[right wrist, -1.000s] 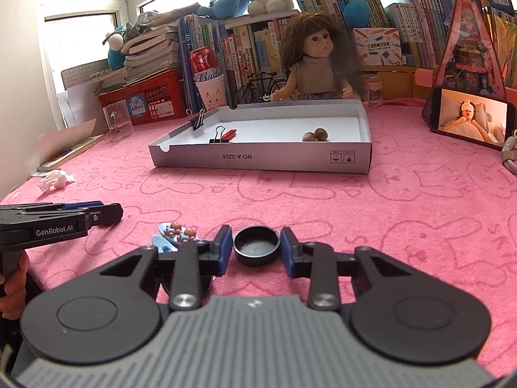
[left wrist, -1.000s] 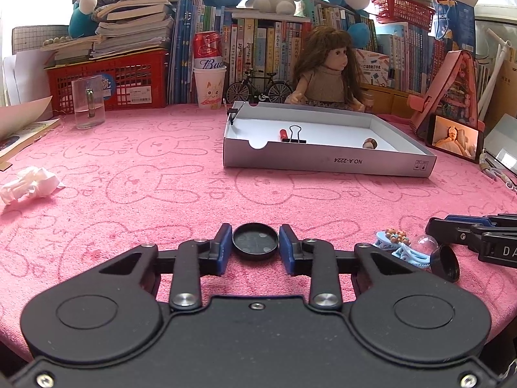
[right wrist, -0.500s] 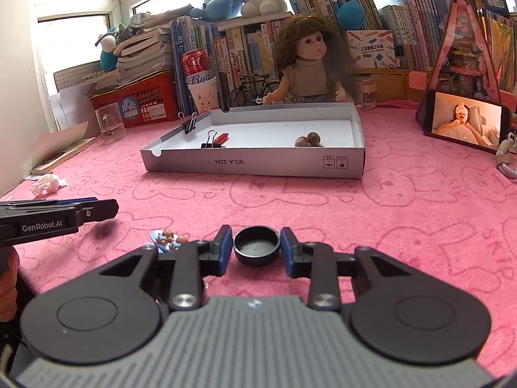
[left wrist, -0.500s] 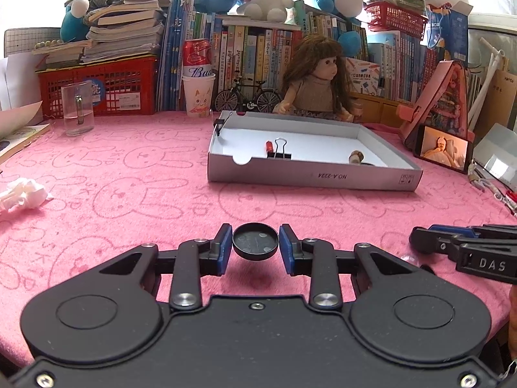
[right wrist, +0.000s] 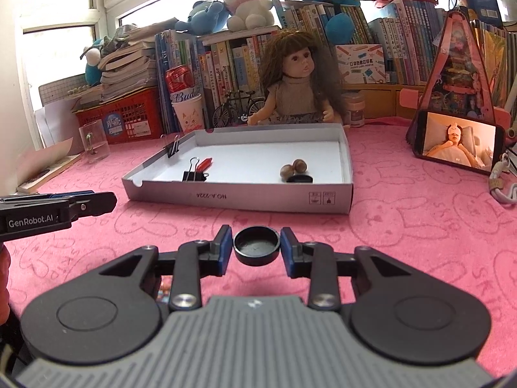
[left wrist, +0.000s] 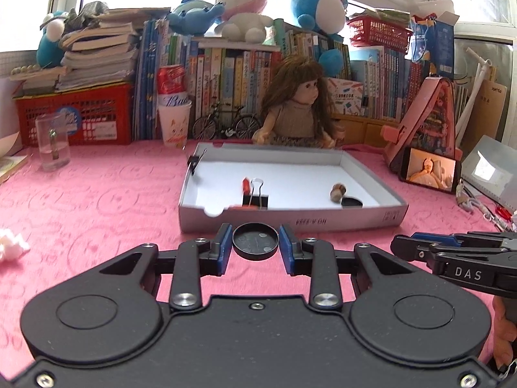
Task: Organize rigid objects
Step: 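Carry both black lids into the tray and open both tools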
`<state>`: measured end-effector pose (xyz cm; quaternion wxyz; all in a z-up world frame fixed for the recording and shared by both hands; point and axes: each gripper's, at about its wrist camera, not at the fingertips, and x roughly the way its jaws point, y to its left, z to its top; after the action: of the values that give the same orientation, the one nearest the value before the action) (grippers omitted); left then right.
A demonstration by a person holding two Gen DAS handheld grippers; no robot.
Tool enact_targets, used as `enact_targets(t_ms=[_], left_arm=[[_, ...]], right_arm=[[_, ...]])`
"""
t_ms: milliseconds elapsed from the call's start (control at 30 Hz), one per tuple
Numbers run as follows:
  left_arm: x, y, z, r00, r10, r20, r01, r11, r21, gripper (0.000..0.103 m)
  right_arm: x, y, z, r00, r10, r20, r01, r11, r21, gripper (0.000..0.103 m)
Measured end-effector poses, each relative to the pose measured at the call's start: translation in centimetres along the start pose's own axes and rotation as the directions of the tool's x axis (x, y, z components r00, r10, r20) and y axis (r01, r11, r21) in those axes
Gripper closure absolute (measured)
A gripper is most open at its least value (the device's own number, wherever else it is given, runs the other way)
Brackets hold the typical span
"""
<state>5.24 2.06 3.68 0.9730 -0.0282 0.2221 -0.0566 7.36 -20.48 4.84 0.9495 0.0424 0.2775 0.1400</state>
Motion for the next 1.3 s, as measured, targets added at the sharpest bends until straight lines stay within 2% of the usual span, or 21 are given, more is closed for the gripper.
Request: enact_targets(t_ms=[300,667,800,933,1167,1300], left_arm=[[3.7,-0.5,3.5,1.000,-0.017,0.019,0.017,1.000,-0.003,0.073],[11.2,0.7,7.5,0.999,-0.014,-0.036,0.011,0.997,-0.076,0.073],[13.9,1.5,8.7,0.998,-0.023,-0.066,0.015,0.992,-0.128,0.073],[17.0,2.4,9.5,0.993,-0.018,-0.116,-0.002,0.986,-0.168,0.073],[21.8,3.8,10.4,0.985,0.042,-0.167,-0.069,0.985,-0.161,0.073],[23.0,4.0,9.9,0.978,0.069,-0.195,-0.096,0.986,-0.134,0.073]], right_arm=[[2.6,-1.3,3.1,0.999,-0.044,0.018,0.044,0.999,0.030,0.066],[7.7,-2.8,6.9,0.995,-0.086,0.046,0.086,0.996,0.017,0.066],[9.8,-3.8,8.1,0.997,-0.072,0.012,0.072,0.997,0.037,0.066],[11.8,-5.2,9.2,0.999,-0.049,-0.023,0.051,0.993,0.106,0.066],[14.6,-7.9,10.5,0.996,-0.017,-0.089,0.037,0.975,0.221,0.066],[15.5,-8.1,10.5,0.992,-0.052,-0.114,0.075,0.974,0.212,0.066]])
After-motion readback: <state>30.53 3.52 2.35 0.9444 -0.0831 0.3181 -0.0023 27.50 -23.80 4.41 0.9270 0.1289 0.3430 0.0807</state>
